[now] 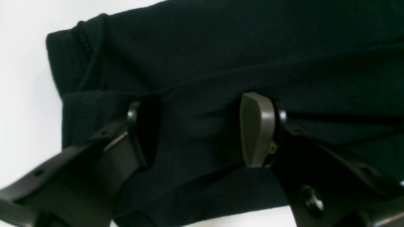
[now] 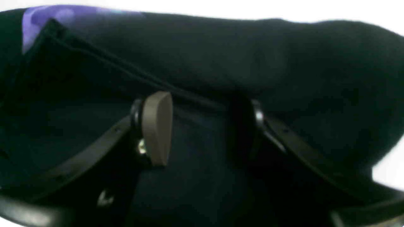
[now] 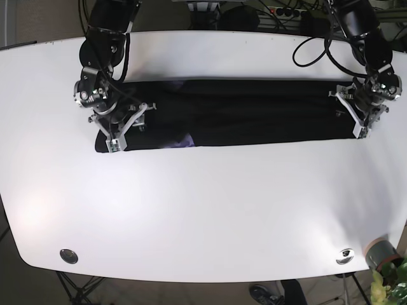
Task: Fold the T-shirt properly
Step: 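Grasp the strip's ends with both grippers and press them flat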
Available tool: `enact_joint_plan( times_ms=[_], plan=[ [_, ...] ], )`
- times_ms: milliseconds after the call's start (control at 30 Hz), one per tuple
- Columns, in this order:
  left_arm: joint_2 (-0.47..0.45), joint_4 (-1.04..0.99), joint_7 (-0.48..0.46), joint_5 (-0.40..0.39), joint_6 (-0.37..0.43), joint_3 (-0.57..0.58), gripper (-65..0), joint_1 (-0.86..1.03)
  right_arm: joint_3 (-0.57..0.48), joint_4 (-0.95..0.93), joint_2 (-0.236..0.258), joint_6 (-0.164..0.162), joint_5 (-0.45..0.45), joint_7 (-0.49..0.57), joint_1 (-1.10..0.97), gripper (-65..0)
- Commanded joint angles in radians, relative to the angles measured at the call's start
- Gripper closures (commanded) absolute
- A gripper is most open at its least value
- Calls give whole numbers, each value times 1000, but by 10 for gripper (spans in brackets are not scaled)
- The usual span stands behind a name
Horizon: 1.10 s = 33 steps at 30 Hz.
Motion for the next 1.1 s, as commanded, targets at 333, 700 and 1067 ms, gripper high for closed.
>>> enact_joint_plan(
  times_ms=[333,700,1067],
  plan=[
    [-3,-93,21,36,9,67,-365,-133,29,-219,76,-16,-32,26,200,-304],
    [3,24,27,27,3,18,-371,-167,29,-190,102,-8,-28,42,227,-304],
    [-29,35,114,-226,9,-2,-451,-182,29,-190,107,-8,78,43,226,-301]
  ],
)
